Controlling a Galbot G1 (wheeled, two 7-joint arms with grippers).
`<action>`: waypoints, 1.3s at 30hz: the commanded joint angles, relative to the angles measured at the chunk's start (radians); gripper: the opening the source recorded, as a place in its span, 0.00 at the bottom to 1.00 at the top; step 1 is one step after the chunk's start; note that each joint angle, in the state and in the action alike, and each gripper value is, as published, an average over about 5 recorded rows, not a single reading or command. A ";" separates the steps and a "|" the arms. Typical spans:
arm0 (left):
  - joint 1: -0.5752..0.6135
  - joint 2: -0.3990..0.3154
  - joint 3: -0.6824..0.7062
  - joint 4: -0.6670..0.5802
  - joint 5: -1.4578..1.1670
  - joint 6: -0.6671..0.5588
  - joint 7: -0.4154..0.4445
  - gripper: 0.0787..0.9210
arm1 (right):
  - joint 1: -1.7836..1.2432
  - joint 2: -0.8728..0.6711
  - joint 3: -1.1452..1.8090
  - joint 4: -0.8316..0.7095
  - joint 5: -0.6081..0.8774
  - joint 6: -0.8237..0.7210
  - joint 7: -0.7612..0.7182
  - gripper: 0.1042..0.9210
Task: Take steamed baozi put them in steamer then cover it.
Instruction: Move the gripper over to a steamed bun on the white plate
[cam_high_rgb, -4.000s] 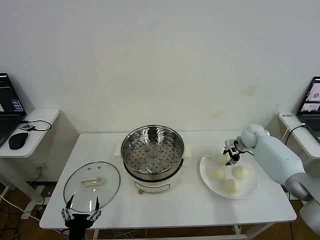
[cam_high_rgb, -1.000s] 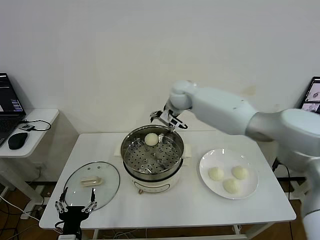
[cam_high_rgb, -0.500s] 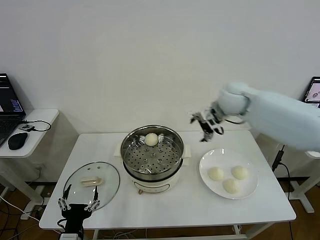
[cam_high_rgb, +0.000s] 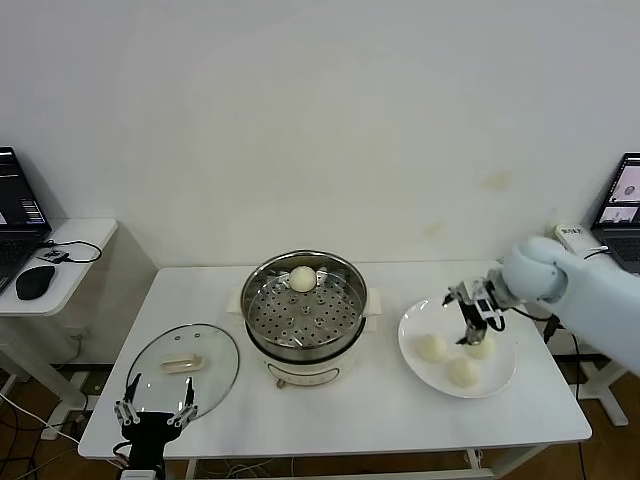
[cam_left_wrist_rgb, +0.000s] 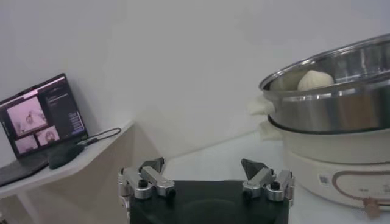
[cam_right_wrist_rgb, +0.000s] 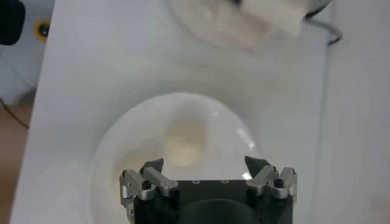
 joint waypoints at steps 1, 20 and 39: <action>0.006 -0.003 -0.008 0.006 0.001 -0.001 -0.001 0.88 | -0.116 0.063 0.064 -0.102 -0.067 0.008 -0.001 0.88; -0.005 -0.008 -0.012 0.030 0.000 -0.003 -0.001 0.88 | -0.128 0.200 0.056 -0.201 -0.086 -0.001 0.036 0.88; -0.014 -0.013 -0.009 0.039 0.000 -0.004 -0.002 0.88 | -0.134 0.229 0.067 -0.233 -0.106 -0.019 0.042 0.71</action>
